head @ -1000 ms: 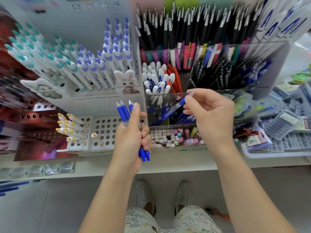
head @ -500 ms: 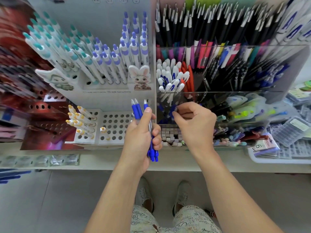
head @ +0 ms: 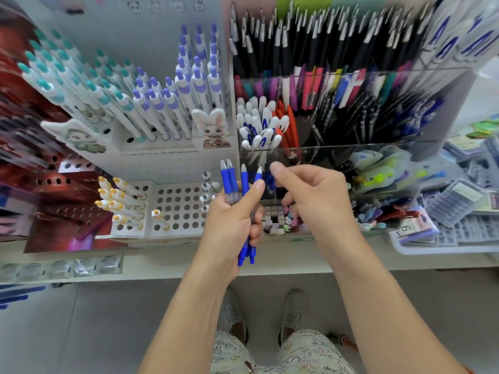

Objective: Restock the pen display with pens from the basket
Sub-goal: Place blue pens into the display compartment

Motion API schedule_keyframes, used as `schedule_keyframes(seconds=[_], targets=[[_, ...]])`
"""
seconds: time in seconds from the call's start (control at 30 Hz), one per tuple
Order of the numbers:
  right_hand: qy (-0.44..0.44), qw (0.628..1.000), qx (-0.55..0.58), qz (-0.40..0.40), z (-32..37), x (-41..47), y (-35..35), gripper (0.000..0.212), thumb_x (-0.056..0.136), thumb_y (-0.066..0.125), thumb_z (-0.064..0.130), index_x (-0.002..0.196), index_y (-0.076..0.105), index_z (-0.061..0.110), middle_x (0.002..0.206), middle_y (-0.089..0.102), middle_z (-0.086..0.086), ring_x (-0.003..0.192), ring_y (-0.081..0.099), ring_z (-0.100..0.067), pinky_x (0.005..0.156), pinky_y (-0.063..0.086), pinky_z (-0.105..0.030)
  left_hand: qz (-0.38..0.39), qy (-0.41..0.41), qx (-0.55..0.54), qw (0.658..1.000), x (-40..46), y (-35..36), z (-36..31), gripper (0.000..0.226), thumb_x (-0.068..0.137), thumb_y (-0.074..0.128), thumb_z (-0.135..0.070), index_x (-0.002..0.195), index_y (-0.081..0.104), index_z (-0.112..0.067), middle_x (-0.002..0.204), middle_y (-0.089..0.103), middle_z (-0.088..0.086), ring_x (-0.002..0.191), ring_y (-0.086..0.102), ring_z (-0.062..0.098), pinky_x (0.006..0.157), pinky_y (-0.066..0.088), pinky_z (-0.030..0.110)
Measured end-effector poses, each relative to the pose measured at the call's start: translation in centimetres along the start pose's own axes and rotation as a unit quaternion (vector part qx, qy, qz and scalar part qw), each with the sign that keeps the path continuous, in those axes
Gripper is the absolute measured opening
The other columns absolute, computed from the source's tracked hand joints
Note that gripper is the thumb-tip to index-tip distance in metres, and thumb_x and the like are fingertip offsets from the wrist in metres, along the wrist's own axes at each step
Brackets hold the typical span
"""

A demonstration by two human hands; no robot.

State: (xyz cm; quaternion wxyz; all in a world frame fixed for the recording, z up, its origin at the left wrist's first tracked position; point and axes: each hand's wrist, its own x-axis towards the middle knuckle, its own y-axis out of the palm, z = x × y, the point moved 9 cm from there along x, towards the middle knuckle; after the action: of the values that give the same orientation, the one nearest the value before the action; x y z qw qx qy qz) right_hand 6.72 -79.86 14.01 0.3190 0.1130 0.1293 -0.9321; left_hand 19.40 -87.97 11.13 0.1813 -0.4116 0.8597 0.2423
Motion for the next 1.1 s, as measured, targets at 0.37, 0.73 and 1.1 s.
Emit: schedule_keyframes(seconds=[0.37, 0.73, 1.1], targets=[[0.174, 0.935, 0.305, 0.056, -3.6, -0.8, 0.5, 0.008, 0.091, 0.071, 0.016, 0.091, 0.071, 0.008, 0.069, 0.063, -0.001, 0.057, 0.057, -0.007, 0.050, 0.048, -0.015, -0.024, -0.032, 0.033, 0.999, 0.0, 0.8, 0.3, 0.038, 0.101, 0.052, -0.041, 0.077, 0.066, -0.015, 0.062, 0.067, 0.012, 0.039, 0.049, 0.017, 0.037, 0.036, 0.021], [-0.116, 0.966, 0.196, -0.122, 0.0, 0.8, -3.7, 0.007, 0.096, 0.067, 0.008, 0.096, 0.074, 0.008, 0.079, 0.073, -0.004, 0.071, 0.068, -0.016, 0.070, 0.058, -0.026, -0.077, -0.020, -0.068, 0.995, 0.1, -2.4, -1.0, 0.040, 0.102, 0.045, -0.046, 0.077, 0.055, -0.016, 0.048, 0.030, -0.004, 0.036, 0.027, 0.009, 0.035, 0.024, 0.019], [-0.238, 0.962, -0.103, -0.089, -0.4, 0.8, 1.3, 0.016, 0.086, 0.077, 0.008, 0.102, 0.078, 0.012, 0.087, 0.074, 0.004, 0.079, 0.070, -0.005, 0.075, 0.056, -0.019, -0.086, -0.003, -0.097, 0.992, 0.1, -3.2, -0.7, 0.011, 0.101, 0.043, -0.017, 0.099, 0.053, -0.011, 0.052, 0.044, 0.001, 0.037, 0.032, 0.010, 0.035, 0.028, 0.020]])
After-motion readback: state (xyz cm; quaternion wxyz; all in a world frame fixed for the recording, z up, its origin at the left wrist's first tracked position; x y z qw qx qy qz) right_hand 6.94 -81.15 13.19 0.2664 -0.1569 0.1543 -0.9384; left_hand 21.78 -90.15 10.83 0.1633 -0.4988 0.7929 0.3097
